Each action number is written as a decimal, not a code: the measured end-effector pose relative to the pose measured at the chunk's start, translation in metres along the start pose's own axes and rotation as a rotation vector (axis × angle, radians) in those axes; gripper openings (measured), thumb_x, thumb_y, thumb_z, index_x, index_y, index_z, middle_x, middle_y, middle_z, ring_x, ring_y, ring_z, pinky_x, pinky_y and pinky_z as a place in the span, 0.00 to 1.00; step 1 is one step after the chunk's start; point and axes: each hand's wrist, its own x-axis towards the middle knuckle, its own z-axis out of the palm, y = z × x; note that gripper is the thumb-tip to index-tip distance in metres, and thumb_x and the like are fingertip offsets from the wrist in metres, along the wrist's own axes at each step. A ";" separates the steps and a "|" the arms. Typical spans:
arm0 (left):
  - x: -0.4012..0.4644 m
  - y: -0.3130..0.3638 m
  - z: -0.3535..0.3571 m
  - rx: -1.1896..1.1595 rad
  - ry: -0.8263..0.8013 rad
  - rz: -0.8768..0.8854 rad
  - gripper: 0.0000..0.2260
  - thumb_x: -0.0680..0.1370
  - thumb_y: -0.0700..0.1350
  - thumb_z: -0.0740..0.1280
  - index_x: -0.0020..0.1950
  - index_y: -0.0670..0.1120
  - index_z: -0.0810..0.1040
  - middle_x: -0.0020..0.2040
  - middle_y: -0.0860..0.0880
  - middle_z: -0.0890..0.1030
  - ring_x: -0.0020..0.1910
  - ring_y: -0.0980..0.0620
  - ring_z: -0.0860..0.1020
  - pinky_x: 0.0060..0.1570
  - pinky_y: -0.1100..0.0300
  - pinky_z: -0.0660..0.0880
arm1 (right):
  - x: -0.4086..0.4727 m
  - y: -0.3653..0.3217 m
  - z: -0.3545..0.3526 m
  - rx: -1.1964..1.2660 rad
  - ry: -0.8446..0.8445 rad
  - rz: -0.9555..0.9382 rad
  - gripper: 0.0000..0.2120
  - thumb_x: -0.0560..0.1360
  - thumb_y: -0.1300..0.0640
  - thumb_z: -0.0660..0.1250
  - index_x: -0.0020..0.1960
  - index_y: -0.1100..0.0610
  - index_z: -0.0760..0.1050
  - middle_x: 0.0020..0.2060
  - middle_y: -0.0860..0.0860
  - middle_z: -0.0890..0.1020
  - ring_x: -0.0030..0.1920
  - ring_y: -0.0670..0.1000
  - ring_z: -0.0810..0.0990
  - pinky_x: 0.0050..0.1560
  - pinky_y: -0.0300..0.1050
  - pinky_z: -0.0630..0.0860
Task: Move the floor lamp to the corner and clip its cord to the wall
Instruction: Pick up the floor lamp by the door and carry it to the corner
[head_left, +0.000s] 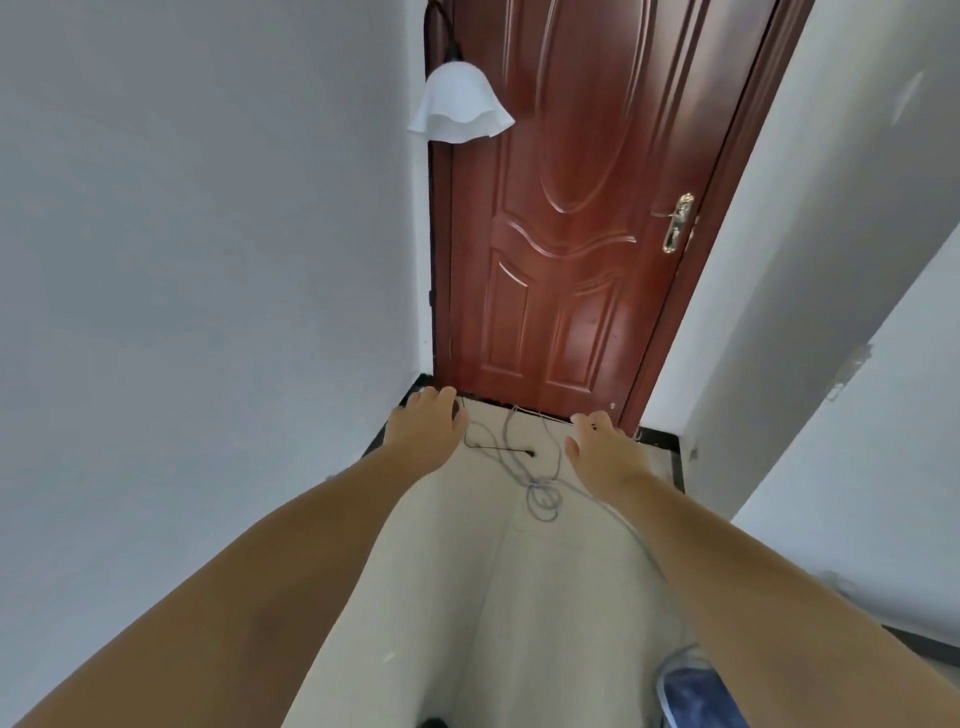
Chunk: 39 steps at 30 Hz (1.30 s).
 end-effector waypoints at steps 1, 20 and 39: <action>0.023 -0.008 0.004 0.002 -0.004 -0.033 0.17 0.81 0.51 0.52 0.64 0.43 0.70 0.59 0.41 0.76 0.58 0.42 0.73 0.54 0.48 0.71 | 0.023 -0.002 0.006 0.014 0.000 -0.024 0.16 0.81 0.52 0.51 0.63 0.58 0.66 0.60 0.57 0.71 0.53 0.60 0.76 0.42 0.48 0.70; 0.501 -0.059 0.054 0.011 -0.040 0.008 0.17 0.82 0.52 0.52 0.64 0.44 0.70 0.57 0.43 0.77 0.55 0.45 0.75 0.55 0.50 0.74 | 0.492 0.028 0.038 0.080 -0.067 -0.022 0.18 0.81 0.49 0.49 0.66 0.56 0.64 0.61 0.56 0.70 0.54 0.59 0.77 0.46 0.51 0.74; 0.806 -0.152 0.271 -0.279 -0.181 -0.619 0.18 0.81 0.51 0.55 0.65 0.44 0.72 0.64 0.41 0.77 0.61 0.42 0.75 0.57 0.51 0.71 | 0.904 0.028 0.242 0.342 -0.239 -0.152 0.20 0.81 0.48 0.49 0.67 0.56 0.65 0.63 0.58 0.71 0.55 0.61 0.78 0.43 0.50 0.70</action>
